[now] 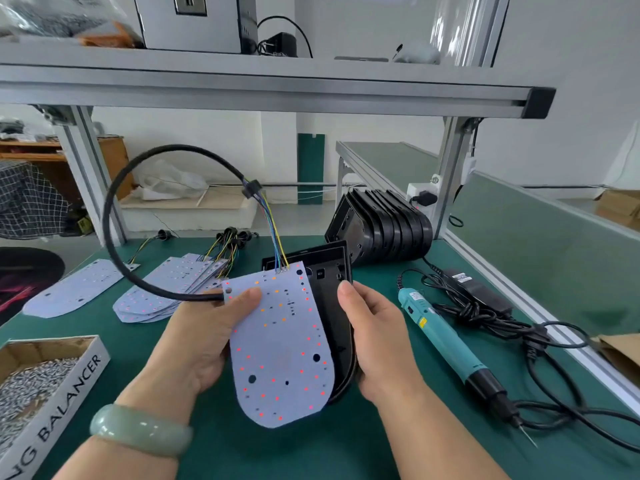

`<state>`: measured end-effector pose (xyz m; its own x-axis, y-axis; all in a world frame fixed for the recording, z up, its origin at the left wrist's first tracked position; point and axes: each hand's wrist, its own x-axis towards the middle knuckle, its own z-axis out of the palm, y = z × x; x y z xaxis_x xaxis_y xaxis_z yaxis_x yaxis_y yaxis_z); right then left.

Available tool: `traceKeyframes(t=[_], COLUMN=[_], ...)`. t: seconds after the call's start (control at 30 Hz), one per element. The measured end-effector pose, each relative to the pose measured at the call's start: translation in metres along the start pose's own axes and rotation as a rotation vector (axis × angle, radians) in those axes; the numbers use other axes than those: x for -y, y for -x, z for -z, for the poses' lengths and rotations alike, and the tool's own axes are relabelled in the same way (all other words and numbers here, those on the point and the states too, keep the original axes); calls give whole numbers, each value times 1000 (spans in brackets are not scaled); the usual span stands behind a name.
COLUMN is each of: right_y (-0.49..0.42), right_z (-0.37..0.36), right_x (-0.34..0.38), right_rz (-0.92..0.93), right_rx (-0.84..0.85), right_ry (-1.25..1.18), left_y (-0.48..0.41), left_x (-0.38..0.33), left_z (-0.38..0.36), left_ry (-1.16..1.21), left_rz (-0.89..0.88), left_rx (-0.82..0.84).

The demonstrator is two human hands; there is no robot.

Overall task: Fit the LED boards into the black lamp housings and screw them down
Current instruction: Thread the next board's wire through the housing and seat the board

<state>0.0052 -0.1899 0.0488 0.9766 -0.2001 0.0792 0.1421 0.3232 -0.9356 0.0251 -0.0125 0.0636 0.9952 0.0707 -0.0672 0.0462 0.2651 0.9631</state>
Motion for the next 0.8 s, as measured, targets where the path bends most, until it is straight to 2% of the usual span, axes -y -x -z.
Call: traceKeyframes(t=[0.1,0.2,0.33,0.4,0.63,0.73,0.8], right_y=[2,2,1,-2,-2,-2,0], right_z=[-3,-5,-5,-1,2,0,-1], right_x=[-4,-6,-8,-8,-7,-7,-7], right_rz=[-18,-8,8,19,-41,-96,-96], right_rx=[-6,12,-25,-43,-14,14,40], right_ry=[-29,-49,-51,-54,-18,-12,15], left_y=[-2,4,9,9,9,9,11], left_x=[1,-1,2,3,5,3,3], left_z=[1,-8,-16,-18,-18,-17,-17], left_ry=[-126,-66,89,73,-81,-43,-19], left_rz=[47,118,203,166,83,13,1], left_rx=[-179,-207,-113,-43,-29,-41,7])
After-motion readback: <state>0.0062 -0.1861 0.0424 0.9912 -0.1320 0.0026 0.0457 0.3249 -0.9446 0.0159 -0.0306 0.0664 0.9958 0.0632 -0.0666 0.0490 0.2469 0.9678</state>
